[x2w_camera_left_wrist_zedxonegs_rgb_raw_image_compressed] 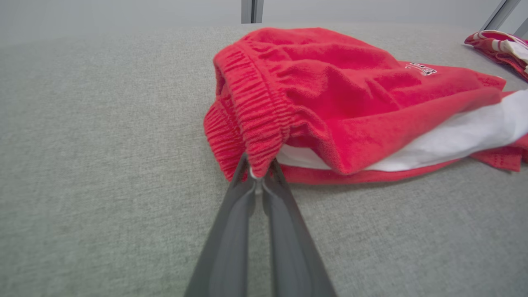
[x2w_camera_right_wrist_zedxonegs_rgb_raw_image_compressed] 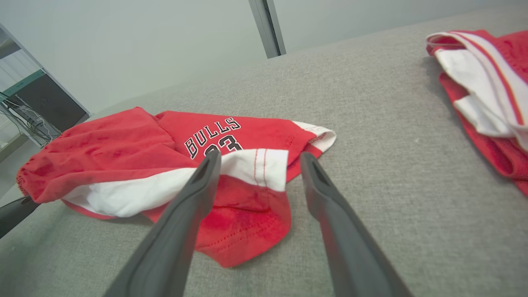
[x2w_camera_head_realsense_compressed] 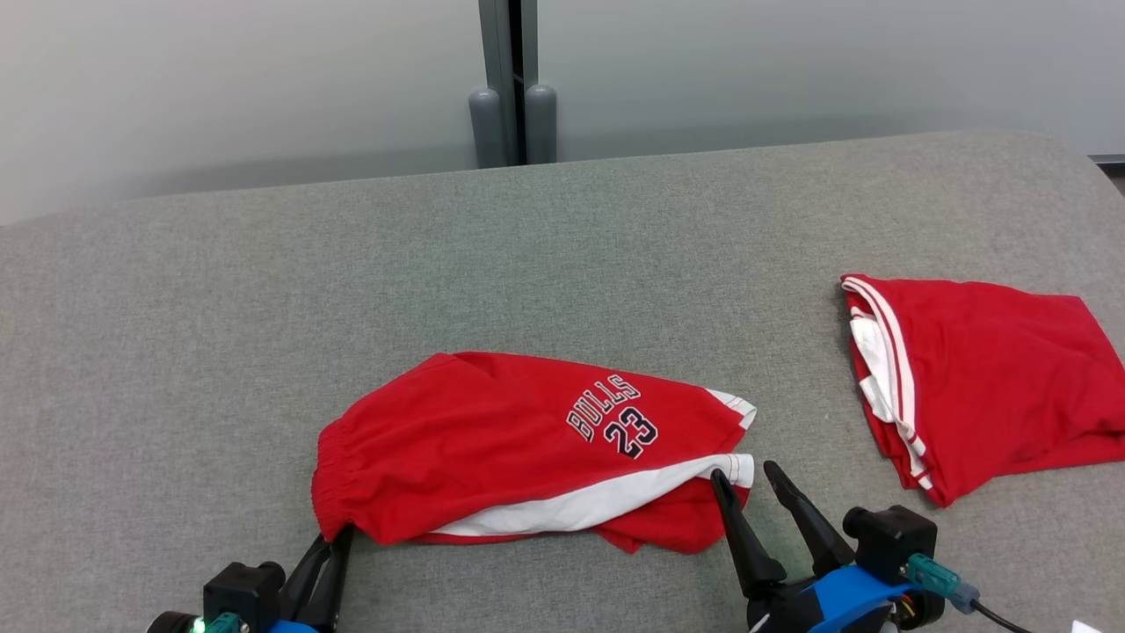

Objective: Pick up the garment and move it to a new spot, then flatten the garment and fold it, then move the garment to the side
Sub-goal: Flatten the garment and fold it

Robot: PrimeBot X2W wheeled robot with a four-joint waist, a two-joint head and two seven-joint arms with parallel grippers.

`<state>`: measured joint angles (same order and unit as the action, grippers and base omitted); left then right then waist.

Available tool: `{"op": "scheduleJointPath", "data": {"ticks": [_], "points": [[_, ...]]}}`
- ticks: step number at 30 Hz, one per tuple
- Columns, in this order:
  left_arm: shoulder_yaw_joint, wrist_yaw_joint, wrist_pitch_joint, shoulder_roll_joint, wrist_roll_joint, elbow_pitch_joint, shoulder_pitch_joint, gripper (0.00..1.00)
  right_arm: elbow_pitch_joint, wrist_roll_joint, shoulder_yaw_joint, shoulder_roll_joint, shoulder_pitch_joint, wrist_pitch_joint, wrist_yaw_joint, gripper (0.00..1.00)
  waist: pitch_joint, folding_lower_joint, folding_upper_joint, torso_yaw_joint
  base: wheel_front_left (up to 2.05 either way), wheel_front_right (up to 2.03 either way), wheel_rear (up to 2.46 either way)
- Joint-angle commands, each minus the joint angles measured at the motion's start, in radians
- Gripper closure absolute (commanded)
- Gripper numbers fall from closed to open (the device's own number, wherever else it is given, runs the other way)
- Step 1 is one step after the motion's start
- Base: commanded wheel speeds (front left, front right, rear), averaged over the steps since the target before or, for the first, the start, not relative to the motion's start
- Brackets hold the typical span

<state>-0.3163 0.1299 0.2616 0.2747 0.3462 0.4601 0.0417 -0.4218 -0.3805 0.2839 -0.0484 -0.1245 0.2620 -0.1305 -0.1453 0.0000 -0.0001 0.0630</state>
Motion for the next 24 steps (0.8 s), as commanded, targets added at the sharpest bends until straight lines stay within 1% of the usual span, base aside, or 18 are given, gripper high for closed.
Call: {"op": "scheduleJointPath", "data": {"ticks": [1,8,11,12,13,14,15,16,20,21,23,24], "points": [[-0.002,0.002,0.005,-0.002,-0.001,-0.004,-0.003,1.00,-0.004,-0.002,0.001,-0.004,-0.016,0.004,-0.001,0.00,0.000,0.0000,0.0001,-0.002,0.00,0.00,0.00],[0.002,0.002,0.005,-0.006,-0.004,-0.009,-0.004,1.00,-0.030,-0.047,-0.001,-0.004,-0.029,0.004,-0.001,0.00,0.001,0.0000,0.0001,-0.007,0.00,0.00,0.00],[0.001,0.002,0.005,-0.005,-0.004,-0.010,0.003,1.00,-0.045,-0.058,-0.007,-0.004,-0.040,0.004,-0.001,0.12,-0.005,0.0000,0.0001,-0.011,0.00,0.00,0.00],[0.000,0.002,0.005,-0.004,-0.004,-0.010,0.006,1.00,-0.051,-0.061,-0.008,-0.004,-0.044,0.004,-0.001,0.18,-0.006,0.0000,0.0001,-0.013,0.00,0.00,0.00],[-0.001,0.002,0.005,-0.003,-0.003,-0.010,0.008,1.00,-0.060,-0.067,-0.008,-0.004,-0.046,0.004,-0.001,0.22,-0.008,0.0000,0.0001,-0.015,0.00,0.00,0.00],[-0.002,0.002,0.005,-0.002,-0.002,-0.011,0.011,1.00,-0.067,-0.065,-0.004,-0.004,-0.051,0.004,-0.001,0.36,-0.010,0.0000,0.0001,-0.017,0.00,0.00,0.00],[-0.003,0.002,0.005,0.000,-0.001,-0.012,0.013,1.00,-0.071,-0.066,-0.002,-0.004,-0.057,0.004,-0.001,0.41,-0.011,0.0000,0.0001,-0.020,0.00,0.00,0.00],[-0.003,0.002,0.005,0.001,0.001,-0.013,0.015,1.00,-0.073,-0.069,-0.002,-0.004,-0.061,0.004,-0.001,0.50,-0.014,0.0000,0.0001,-0.022,0.00,0.00,0.00],[0.000,0.002,0.005,0.005,0.004,-0.017,0.020,1.00,-0.084,-0.077,0.007,-0.004,-0.064,0.004,-0.001,0.59,-0.019,0.0000,0.0001,-0.028,0.00,0.00,0.00],[0.000,0.002,0.005,0.006,0.003,-0.018,0.021,1.00,-0.081,-0.081,0.009,-0.004,-0.067,0.004,-0.001,0.66,-0.020,0.0000,0.0001,-0.029,0.00,0.00,0.00],[0.002,0.002,0.005,0.008,0.005,-0.018,0.020,1.00,-0.079,-0.074,0.012,-0.004,-0.071,0.004,-0.001,1.00,-0.021,0.0000,0.0001,-0.029,0.00,0.00,0.00],[0.003,0.002,0.005,0.008,0.006,-0.019,0.021,1.00,-0.071,-0.072,0.012,-0.004,-0.075,0.004,-0.001,1.00,-0.022,0.0000,0.0001,-0.029,0.00,0.00,0.00]]}}
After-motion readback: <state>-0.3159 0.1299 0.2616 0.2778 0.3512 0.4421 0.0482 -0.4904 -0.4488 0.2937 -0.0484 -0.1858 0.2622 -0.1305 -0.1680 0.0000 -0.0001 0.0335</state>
